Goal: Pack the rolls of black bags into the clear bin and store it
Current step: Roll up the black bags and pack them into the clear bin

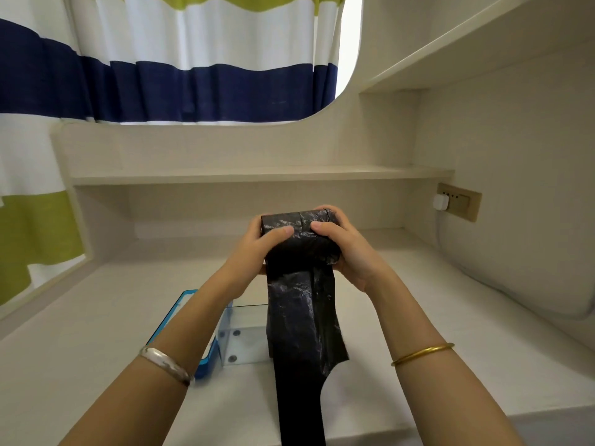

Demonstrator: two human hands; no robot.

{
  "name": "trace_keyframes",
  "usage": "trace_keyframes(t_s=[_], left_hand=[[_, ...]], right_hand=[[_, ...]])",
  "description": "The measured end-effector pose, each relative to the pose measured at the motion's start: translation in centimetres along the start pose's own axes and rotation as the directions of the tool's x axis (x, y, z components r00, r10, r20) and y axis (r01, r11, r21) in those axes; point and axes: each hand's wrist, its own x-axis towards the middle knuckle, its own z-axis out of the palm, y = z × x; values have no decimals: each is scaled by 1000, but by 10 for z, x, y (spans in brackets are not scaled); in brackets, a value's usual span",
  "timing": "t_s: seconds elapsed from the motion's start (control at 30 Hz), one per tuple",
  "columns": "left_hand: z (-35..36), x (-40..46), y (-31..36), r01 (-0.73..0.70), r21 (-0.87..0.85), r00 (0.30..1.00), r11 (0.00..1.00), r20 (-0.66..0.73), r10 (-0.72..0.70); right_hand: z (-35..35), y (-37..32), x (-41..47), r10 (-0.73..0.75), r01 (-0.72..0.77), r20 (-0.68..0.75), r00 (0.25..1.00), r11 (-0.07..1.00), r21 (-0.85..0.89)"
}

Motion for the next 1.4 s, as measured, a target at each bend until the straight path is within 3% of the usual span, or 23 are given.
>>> trace_keyframes(t_s=[0.1, 0.33, 0.5, 0.9, 1.0, 1.1, 1.23, 1.4], left_hand=[[2, 1, 3, 121, -128, 993, 984, 31, -118], [1, 1, 0, -36, -208, 999, 978, -30, 30], [-1, -5, -2, -207, 17, 978, 978, -23, 207], [-11, -11, 0, -444, 299, 895, 845, 103, 434], [-11, -9, -1, -372, 267, 928, 889, 101, 358], [-8, -7, -1, -188, 191, 979, 963, 112, 169], [-4, -3, -1, 40, 2, 995, 999, 96, -40], [0, -1, 0, 45, -94, 999, 995, 34, -42]], right_hand=[[0, 3, -1, -29, 29, -32, 999, 1000, 0], [0, 0, -1, 10, -11, -18, 1000, 999, -40], [-1, 1, -2, 53, -53, -8, 999, 999, 6], [-1, -2, -4, 96, -97, 24, 995, 994, 45], [-1, 0, -3, 98, -99, 6, 995, 994, 46], [-1, 2, -3, 60, -59, -35, 998, 998, 39], [0, 6, -3, 29, -29, -68, 997, 1000, -3], [2, 6, -2, 22, -23, -80, 997, 1000, -16]])
